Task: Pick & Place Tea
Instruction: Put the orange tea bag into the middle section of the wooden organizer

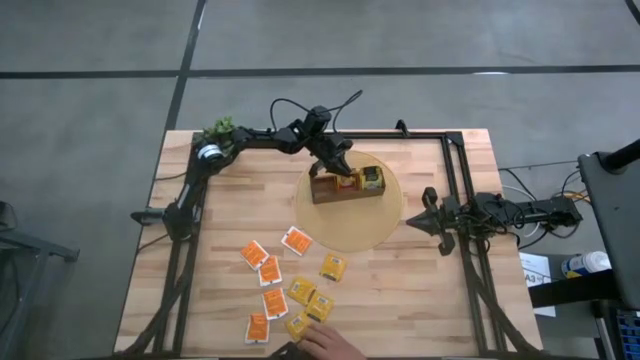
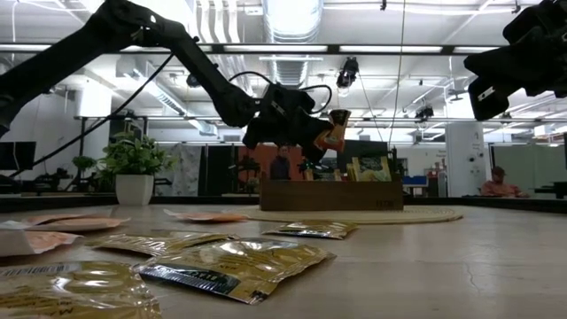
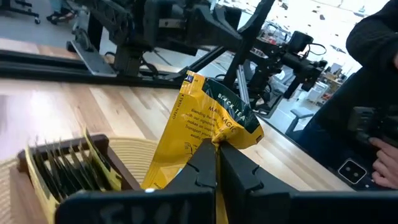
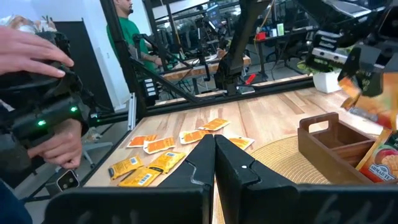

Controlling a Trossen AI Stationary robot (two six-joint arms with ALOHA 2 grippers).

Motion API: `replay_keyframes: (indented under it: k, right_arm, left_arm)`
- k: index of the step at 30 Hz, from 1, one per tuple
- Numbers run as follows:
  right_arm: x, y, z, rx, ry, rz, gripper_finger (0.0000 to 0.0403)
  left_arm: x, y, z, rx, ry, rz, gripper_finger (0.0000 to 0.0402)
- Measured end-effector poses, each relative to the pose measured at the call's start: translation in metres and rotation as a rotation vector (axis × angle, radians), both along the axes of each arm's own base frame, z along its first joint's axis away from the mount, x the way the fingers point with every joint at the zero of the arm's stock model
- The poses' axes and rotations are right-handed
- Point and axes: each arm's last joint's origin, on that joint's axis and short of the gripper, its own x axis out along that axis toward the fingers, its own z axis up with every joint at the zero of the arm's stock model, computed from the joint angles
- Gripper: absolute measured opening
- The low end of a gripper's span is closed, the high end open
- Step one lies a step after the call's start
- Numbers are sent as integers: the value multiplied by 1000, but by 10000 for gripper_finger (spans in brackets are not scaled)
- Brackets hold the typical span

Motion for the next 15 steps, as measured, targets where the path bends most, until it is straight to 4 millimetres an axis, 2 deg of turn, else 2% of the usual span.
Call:
replay_keyframes:
  k: [8,15]
  right_arm:
    - [0,0,0,0,0,0,8]
    - [0,0,0,0,0,0,8]
  left_arm:
    - [-2,4,1,29,-9,41,7]
    - [-3,4,1,-59,48,4,7]
